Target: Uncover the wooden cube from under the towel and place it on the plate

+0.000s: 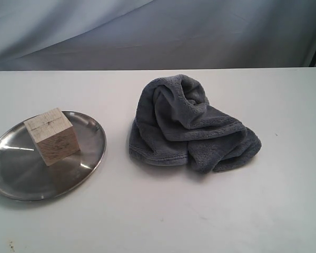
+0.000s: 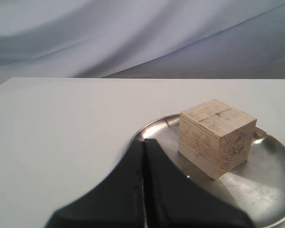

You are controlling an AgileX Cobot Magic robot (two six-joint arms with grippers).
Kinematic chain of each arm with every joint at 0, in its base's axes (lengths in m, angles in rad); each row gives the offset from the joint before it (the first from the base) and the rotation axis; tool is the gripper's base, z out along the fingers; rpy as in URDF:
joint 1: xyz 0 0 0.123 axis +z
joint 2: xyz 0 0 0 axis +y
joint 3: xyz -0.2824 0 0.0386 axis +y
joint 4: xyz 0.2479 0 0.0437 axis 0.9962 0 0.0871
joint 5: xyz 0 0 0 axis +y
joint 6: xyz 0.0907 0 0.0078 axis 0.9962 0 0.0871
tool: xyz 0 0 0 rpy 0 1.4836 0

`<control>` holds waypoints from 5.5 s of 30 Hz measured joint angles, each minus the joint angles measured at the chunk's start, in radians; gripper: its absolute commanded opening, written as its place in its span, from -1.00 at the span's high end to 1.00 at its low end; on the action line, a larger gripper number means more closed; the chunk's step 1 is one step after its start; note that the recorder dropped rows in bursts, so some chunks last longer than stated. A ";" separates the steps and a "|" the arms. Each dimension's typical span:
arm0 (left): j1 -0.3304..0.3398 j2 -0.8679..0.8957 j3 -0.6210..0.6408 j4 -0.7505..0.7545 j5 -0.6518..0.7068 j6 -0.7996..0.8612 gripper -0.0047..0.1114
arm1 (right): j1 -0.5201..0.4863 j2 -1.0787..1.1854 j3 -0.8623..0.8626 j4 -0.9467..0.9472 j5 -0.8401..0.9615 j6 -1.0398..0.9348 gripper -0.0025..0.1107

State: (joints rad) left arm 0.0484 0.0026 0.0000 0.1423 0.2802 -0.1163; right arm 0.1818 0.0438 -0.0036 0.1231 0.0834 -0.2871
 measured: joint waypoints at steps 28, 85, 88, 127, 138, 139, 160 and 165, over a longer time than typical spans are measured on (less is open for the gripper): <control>0.000 0.000 0.000 0.000 0.000 0.000 0.92 | -0.311 0.000 0.000 0.077 0.199 0.000 0.96; 0.000 0.000 0.000 0.000 0.000 0.000 0.92 | -0.311 0.000 0.000 -0.080 0.232 0.212 0.96; 0.000 0.000 0.000 0.000 0.000 0.000 0.92 | -0.311 0.000 0.000 -0.080 0.232 0.212 0.96; 0.000 0.000 0.000 0.000 0.000 0.000 0.92 | -0.281 0.000 0.000 -0.080 0.232 0.212 0.96; 0.000 0.000 0.000 0.000 0.000 0.000 0.92 | -0.281 0.000 0.000 -0.080 0.232 0.212 0.96; 0.000 0.000 0.000 0.000 0.000 0.000 0.92 | -0.281 0.000 0.000 -0.080 0.232 0.212 0.96; 0.000 0.000 0.000 0.000 0.000 0.000 0.92 | -0.281 0.000 0.000 -0.080 0.232 0.212 0.96; 0.000 0.000 0.000 0.000 0.000 0.000 0.92 | -0.281 0.000 0.000 -0.080 0.232 0.212 0.96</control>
State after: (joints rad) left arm 0.0484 0.0026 0.0000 0.1423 0.2802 -0.1163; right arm -0.0993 0.0438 -0.0036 0.0433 0.3158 -0.0752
